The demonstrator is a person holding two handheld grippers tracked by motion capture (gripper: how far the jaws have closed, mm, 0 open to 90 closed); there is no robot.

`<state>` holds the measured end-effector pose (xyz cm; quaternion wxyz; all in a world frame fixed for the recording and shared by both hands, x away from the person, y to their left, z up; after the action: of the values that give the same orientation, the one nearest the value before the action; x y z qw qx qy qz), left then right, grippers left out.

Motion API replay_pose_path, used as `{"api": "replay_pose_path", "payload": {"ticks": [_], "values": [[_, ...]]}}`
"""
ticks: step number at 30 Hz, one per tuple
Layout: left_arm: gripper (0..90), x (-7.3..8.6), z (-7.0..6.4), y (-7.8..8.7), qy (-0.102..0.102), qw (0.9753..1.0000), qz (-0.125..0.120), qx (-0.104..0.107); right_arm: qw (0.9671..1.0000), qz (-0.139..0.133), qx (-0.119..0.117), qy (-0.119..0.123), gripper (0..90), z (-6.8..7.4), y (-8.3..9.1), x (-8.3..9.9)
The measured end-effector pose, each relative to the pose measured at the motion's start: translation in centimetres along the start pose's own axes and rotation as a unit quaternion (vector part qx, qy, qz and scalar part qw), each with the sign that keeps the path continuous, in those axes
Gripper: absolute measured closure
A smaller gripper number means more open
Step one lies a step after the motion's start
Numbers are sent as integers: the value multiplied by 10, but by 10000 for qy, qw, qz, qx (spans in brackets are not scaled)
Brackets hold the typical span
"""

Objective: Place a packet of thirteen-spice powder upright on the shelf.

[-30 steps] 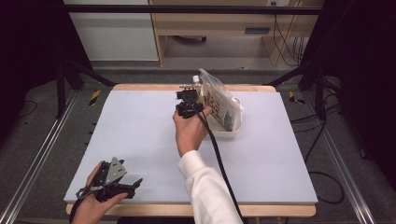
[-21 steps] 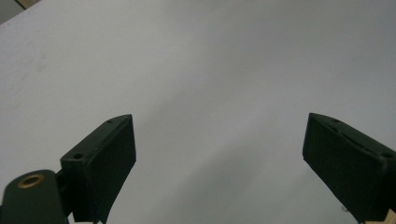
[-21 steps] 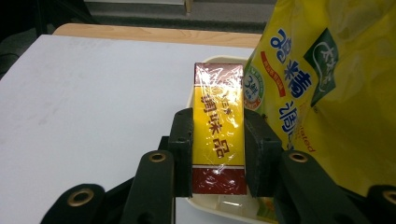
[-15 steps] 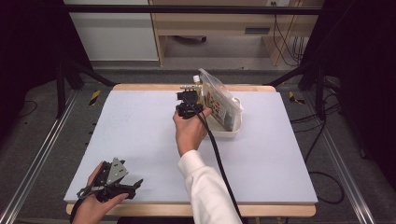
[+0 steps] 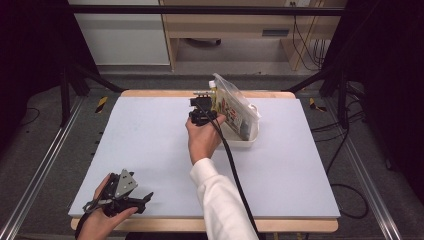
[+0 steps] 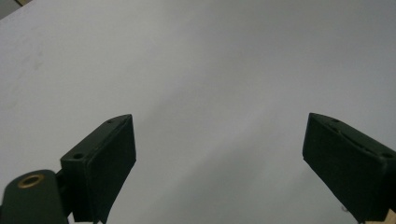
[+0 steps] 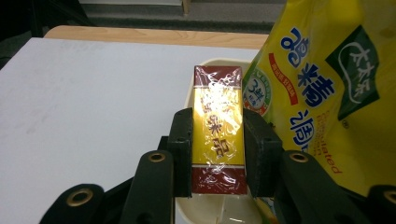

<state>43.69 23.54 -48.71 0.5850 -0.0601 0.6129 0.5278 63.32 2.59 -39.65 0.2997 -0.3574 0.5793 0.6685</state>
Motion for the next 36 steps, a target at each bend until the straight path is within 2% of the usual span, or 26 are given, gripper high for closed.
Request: {"api": "replay_pose_path", "payload": {"ticks": [3, 7, 9, 12, 23, 24, 27, 32, 36], "values": [[91, 1, -1, 0, 46, 10000, 42, 19, 10000, -33, -33, 44, 653, 1, 0, 0], [91, 0, 0, 0, -12, 10000, 17, 2, 9998, -141, -85, 138, 607, 2, 4, -1], [91, 0, -2, 0, 58, 10000, 25, 16, 9996, -193, -105, 175, 604, 2, 8, -3], [91, 1, -1, 0, -30, 9999, 101, 36, 9994, -218, -176, 209, 593, 2, 13, -2], [89, 0, -2, -1, -74, 9999, 87, 60, 9973, -346, -509, 397, 530, -2, 36, 13], [87, -1, -2, -2, -67, 10000, -15, 57, 9965, -375, -624, 399, 512, 0, 39, 15], [68, -2, -2, -1, -99, 9999, -31, 43, 9940, -401, -910, 447, 430, 5, 46, 22], [64, -1, -2, -1, -18, 10000, 31, 47, 9895, -425, -1114, 817, 334, 7, 58, 38], [49, -2, 0, 1, 60, 9999, -84, 34, 9860, -316, -1272, 1032, 289, 6, 65, 53]]}}
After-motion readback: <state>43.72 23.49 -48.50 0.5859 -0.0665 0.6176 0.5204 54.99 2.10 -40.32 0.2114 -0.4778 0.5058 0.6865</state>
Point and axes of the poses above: each handheld gripper's, and its own axes: y roughly backward along the jaws, x roughly out of its underside, z roughly to its left, the point moved 6 cm from there along -y, roughly forward along the jaws, and after that the axes turned 6 degrees about -z, right-handed, at the moved point
